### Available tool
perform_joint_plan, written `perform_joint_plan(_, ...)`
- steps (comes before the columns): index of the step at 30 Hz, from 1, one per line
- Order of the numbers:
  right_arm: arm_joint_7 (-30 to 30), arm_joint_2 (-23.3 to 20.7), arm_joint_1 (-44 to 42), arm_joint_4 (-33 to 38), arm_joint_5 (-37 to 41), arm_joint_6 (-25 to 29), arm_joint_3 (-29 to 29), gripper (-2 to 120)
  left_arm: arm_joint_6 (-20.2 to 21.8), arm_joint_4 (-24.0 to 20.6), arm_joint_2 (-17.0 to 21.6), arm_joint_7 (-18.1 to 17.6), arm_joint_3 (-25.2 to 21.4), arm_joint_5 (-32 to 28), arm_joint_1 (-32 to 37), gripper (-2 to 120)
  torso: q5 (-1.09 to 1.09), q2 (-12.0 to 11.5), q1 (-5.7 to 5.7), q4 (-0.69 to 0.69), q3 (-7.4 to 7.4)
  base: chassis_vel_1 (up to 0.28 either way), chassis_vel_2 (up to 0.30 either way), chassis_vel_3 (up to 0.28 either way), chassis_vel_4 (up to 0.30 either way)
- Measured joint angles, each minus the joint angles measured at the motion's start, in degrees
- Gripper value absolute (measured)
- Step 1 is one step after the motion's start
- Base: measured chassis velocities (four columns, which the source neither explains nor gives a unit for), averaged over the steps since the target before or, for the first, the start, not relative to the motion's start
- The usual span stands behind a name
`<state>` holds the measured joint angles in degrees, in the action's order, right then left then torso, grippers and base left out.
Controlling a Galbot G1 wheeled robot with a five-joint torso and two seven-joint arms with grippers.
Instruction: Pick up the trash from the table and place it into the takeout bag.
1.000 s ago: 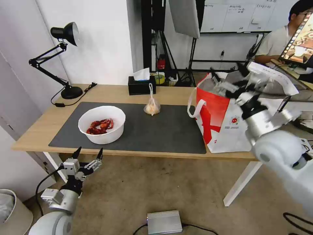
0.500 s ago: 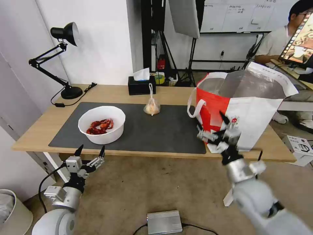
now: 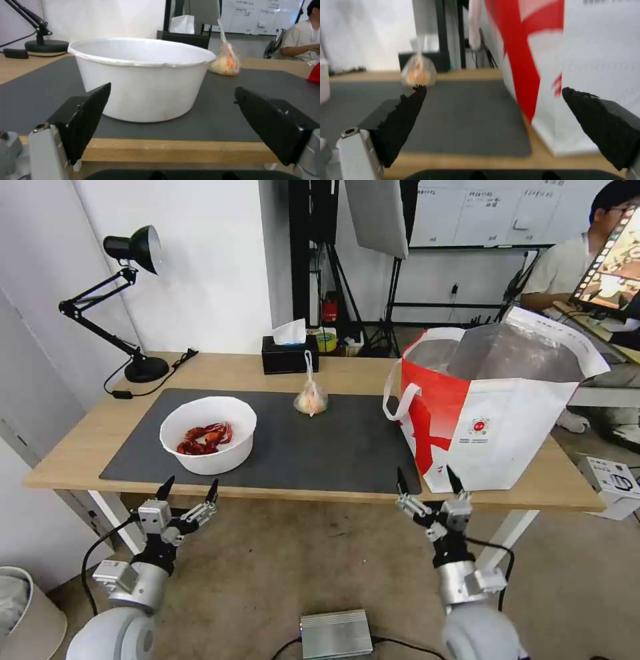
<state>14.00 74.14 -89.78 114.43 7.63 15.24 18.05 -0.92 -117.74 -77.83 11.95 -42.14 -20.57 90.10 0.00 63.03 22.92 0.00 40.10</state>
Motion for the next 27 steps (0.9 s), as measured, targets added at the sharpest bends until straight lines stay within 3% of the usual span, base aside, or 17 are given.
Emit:
perform_joint_plan(8, 1.1, 0.8, -3.2, 1.2, -4.8, -2.8, -1.0, 100, -0.1, -0.1, -0.4, 0.1, -0.1, -0.1, 0.2, 100, 0.0, 0.0, 0.0, 0.0, 0.01, 0.0, 0.0, 0.0, 0.0)
perform_joint_plan(27, -1.3, 2.3, -6.4, 6.0, -4.4, -1.0, -1.0, 100, -0.9, 0.9, -0.6, 1.2, -0.3, -0.5, 0.7, 100, 0.0, 0.0, 0.0, 0.0, 0.0, 0.0, 0.0, 0.0, 0.0)
